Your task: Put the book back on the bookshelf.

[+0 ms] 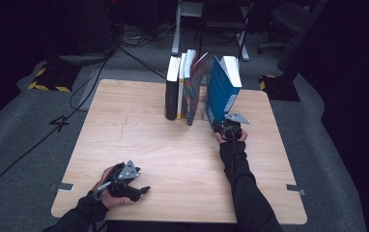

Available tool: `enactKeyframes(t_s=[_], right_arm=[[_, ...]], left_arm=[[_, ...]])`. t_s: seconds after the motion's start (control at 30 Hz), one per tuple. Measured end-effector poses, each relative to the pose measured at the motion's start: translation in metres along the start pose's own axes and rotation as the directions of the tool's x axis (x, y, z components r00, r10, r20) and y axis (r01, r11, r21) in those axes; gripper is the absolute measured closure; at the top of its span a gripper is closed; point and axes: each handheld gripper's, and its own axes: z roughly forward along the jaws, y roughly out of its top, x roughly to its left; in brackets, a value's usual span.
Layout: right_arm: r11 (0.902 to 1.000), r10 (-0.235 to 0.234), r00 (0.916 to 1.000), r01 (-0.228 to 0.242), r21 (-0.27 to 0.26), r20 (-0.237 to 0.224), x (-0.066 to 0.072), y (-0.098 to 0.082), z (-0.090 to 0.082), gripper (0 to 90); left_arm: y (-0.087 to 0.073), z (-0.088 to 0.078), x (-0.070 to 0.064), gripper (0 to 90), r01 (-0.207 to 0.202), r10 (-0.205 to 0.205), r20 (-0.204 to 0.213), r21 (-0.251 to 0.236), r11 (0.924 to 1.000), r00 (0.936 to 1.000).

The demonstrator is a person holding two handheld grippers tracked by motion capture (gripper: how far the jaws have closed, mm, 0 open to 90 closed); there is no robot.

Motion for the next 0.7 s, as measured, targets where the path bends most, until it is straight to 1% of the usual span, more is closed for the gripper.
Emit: enactKeyframes(t_s=[0.07, 0.17, 0.3, 0.33, 0.5, 0.53, 0.6, 0.7], right_arm=[[1.0, 0.003, 0.9999, -0.004, 0.006, 0.012, 0.004, 0.003, 0.003, 60.3], [0.9999, 0.012, 0.9995, -0.013, 0.005, 0.029, 0.005, 0.006, 0.008, 60.7], [0.9997, 0.024, 0.9993, -0.024, 0.007, 0.029, 0.006, 0.01, 0.013, 60.6], [0.9997, 0.023, 0.9992, -0.023, 0.009, 0.033, 0.006, 0.012, 0.017, 60.6], [0.9998, 0.017, 0.9992, -0.018, 0.009, 0.036, 0.004, 0.014, 0.021, 60.1], [0.9999, 0.005, 0.9994, -0.005, 0.012, 0.035, 0.005, 0.014, 0.021, 59.7], [0.9999, -0.003, 0.9992, 0.003, 0.016, 0.04, 0.006, 0.015, 0.021, 59.6], [0.9996, -0.011, 0.9993, 0.011, 0.024, 0.034, 0.005, 0.016, 0.021, 58.2]], left_arm=[[0.0, 0.0, 0.0, 21.0, -0.001, 0.001, 0.0, 0.001, 1.0, 1.0], [0.0, 0.0, 0.0, 21.0, -0.002, 0.002, 0.0, 0.0, 1.0, 1.0], [0.0, 0.0, 0.0, 21.0, -0.002, 0.002, 0.001, 0.001, 1.0, 1.0], [0.0, 0.0, 0.0, 21.0, -0.002, 0.002, 0.002, 0.001, 1.0, 1.0], [0.0, 0.0, 0.0, 21.0, -0.006, 0.006, 0.003, 0.002, 1.0, 1.0], [0.0, 0.0, 0.0, 21.0, -0.006, 0.006, 0.003, 0.002, 1.0, 1.0], [0.0, 0.0, 0.0, 21.0, -0.006, 0.006, 0.003, 0.002, 1.0, 1.0], [0.0, 0.0, 0.0, 21.0, -0.006, 0.006, 0.003, 0.002, 1.0, 1.0]])
